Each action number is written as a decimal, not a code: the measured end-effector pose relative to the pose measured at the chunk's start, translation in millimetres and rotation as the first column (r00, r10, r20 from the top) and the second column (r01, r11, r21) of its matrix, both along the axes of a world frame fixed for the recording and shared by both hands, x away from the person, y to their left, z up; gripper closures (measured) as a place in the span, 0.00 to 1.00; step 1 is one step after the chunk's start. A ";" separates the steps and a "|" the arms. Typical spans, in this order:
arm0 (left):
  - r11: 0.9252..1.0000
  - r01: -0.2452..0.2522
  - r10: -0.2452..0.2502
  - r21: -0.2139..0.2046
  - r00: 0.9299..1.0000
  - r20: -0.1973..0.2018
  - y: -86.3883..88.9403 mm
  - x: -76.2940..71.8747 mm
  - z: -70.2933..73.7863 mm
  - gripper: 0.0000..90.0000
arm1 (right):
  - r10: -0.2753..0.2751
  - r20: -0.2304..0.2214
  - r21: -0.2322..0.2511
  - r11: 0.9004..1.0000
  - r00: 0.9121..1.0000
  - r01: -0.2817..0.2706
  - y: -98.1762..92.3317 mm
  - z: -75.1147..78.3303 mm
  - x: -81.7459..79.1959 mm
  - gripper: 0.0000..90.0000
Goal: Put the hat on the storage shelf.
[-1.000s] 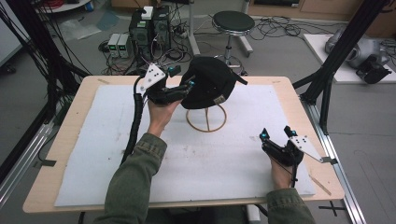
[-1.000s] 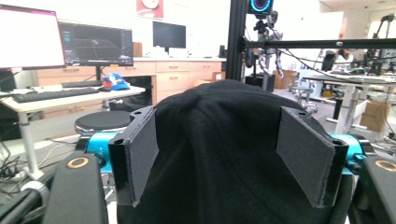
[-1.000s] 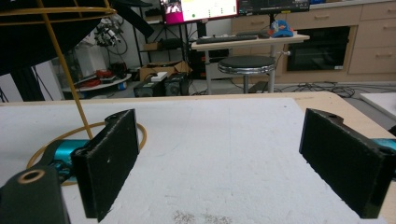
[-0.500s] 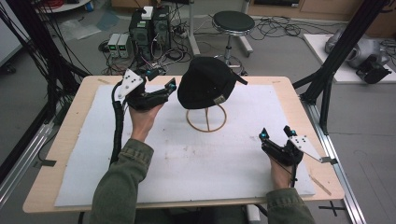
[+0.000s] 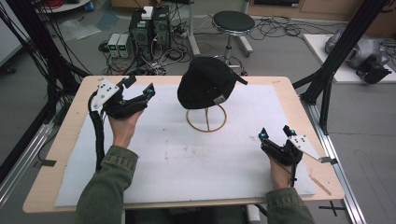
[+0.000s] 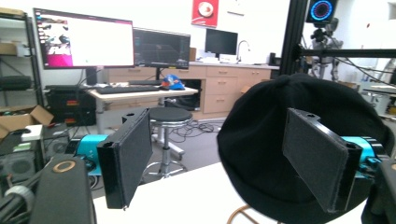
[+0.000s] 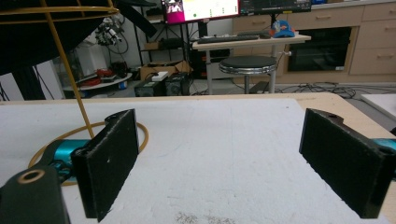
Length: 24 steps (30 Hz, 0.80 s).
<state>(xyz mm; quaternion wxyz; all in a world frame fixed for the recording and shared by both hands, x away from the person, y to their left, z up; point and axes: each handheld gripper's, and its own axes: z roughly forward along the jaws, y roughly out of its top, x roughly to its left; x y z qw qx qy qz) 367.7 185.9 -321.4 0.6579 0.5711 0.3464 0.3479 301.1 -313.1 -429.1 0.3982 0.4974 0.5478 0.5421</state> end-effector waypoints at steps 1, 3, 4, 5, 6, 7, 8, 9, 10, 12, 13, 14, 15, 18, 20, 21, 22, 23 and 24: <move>1.000 -0.010 0.010 -0.011 1.000 -0.003 6.2 -3.4 -3.2 0.26 | 0.000 -0.001 0.000 1.000 1.000 0.000 0.0 0.1 -0.1 0.12; 1.000 -0.016 0.016 -0.013 1.000 -0.006 9.3 -5.1 -4.9 0.26 | -0.001 -0.001 0.001 1.000 1.000 0.001 0.0 0.1 -0.2 0.12; 1.000 -0.027 0.027 -0.009 1.000 -0.010 12.3 -6.6 -6.5 0.26 | -0.001 -0.001 0.001 1.000 1.000 0.001 0.0 0.1 -0.2 0.12; 0.999 -0.037 0.037 -0.005 0.999 -0.014 15.4 -8.2 -8.0 0.26 | -0.002 -0.002 0.000 1.000 1.000 0.002 0.1 0.0 -0.1 0.12; 0.999 -0.047 0.047 -0.005 0.999 -0.019 18.2 -9.6 -9.3 0.26 | -0.002 -0.001 -0.002 1.000 1.000 0.002 0.2 0.0 -0.1 0.12; 0.998 -0.068 0.068 -0.002 0.997 -0.022 23.7 -13.0 -11.9 0.26 | -0.002 0.000 -0.004 1.000 1.000 0.002 0.4 -0.1 0.0 0.12; 0.998 -0.068 0.068 -0.002 0.997 -0.022 23.7 -13.0 -11.9 0.26 | -0.002 0.001 -0.005 1.000 1.000 0.002 0.6 -0.1 0.1 0.12; 0.997 -0.079 0.079 0.000 0.997 -0.023 26.0 -14.7 -13.2 0.25 | -0.004 0.001 -0.007 1.000 1.000 0.004 0.8 -0.1 0.1 0.13; 0.995 -0.096 0.096 0.008 0.995 -0.025 27.8 -16.3 -14.5 0.25 | -0.004 0.001 -0.007 1.000 1.000 0.004 0.8 -0.1 0.1 0.13; 0.991 -0.130 0.131 0.025 0.991 -0.030 30.3 -19.5 -17.4 0.26 | -0.008 0.003 -0.009 1.000 1.000 0.008 0.7 -0.1 0.5 0.12; 0.989 -0.143 0.144 0.034 0.989 -0.034 31.6 -21.3 -18.7 0.26 | -0.008 0.003 -0.009 1.000 1.000 0.008 0.7 -0.1 0.5 0.12; 0.986 -0.160 0.162 0.037 0.986 -0.034 32.5 -23.2 -20.1 0.26 | -0.007 0.003 -0.009 1.000 1.000 0.007 0.6 -0.1 0.5 0.12; 0.983 -0.179 0.180 0.044 0.983 -0.033 34.0 -26.0 -21.9 0.25 | -0.011 0.002 -0.008 1.000 1.000 0.011 0.5 -0.1 0.4 0.12; 0.972 -0.228 0.229 0.053 0.973 -0.020 36.7 -32.2 -26.1 0.26 | -0.016 0.000 -0.007 1.000 1.000 0.016 0.9 0.1 -0.1 0.12; 0.962 -0.265 0.267 0.069 0.964 -0.014 38.8 -37.1 -29.3 0.25 | -0.015 0.002 -0.007 1.000 1.000 0.015 1.0 0.1 0.1 0.12; 0.949 -0.304 0.306 0.078 0.952 -0.002 41.1 -42.2 -33.4 0.25 | -0.016 0.000 -0.007 1.000 1.000 0.016 1.2 0.2 0.0 0.12; 0.949 -0.304 0.306 0.078 0.952 -0.002 41.1 -42.2 -33.4 0.25 | -0.016 -0.002 -0.004 1.000 1.000 0.016 1.4 0.2 -0.1 0.12; 0.944 -0.319 0.320 0.082 0.947 -0.001 42.7 -44.6 -35.5 0.25 | -0.015 0.000 -0.008 1.000 1.000 0.015 1.0 0.1 0.3 0.12; 0.940 -0.331 0.333 0.082 0.943 -0.006 43.9 -46.5 -37.0 0.25 | -0.015 0.000 -0.008 1.000 1.000 0.015 1.0 0.1 0.3 0.12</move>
